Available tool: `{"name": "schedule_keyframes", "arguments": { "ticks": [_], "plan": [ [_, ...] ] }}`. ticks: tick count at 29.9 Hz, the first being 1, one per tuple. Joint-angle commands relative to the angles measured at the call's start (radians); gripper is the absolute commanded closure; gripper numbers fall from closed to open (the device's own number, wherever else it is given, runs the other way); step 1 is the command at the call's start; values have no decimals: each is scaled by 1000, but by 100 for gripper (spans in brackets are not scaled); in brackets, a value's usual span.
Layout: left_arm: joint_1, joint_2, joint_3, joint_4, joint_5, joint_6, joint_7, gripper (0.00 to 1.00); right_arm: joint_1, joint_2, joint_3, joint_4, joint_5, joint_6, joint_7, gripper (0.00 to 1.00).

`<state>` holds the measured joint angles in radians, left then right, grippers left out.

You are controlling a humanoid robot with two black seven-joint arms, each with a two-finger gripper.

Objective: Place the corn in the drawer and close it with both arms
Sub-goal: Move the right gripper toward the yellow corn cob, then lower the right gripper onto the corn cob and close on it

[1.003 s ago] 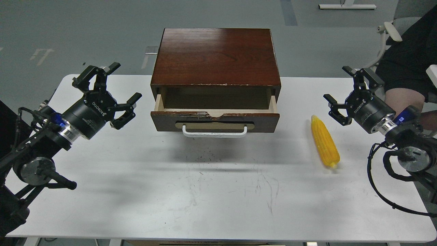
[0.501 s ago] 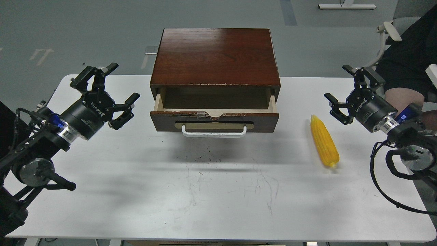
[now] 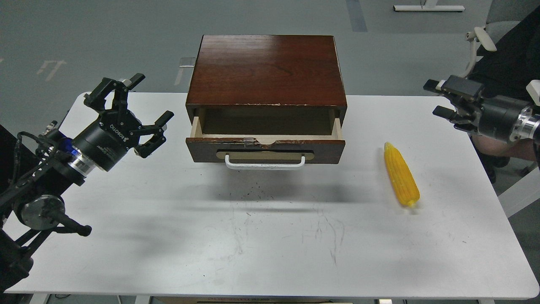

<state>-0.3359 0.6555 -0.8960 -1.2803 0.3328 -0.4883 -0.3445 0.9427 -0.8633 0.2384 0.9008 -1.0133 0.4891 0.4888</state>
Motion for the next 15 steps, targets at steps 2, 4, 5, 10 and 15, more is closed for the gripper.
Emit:
{"name": "schedule_keyframes", "arguments": {
  "ticks": [2,4,5,10,15],
  "plan": [
    [0,10,0,-4,0,0,1,1,22,7,-88,3,-206,0,0,0],
    [0,12,0,-4,0,0,1,1,28,12,-126,0,-232,0,0,0],
    [0,12,0,-4,0,0,1,1,28,17,-139,-2,-238,0,0,0],
    [0,12,2,-4,2,0,1,1,31,72,-247,-39,-248,-27,0,0],
    [0,9,2,-4,2,0,1,1,31,104,-289,-59,-248,-63,0,0]
  ]
}}
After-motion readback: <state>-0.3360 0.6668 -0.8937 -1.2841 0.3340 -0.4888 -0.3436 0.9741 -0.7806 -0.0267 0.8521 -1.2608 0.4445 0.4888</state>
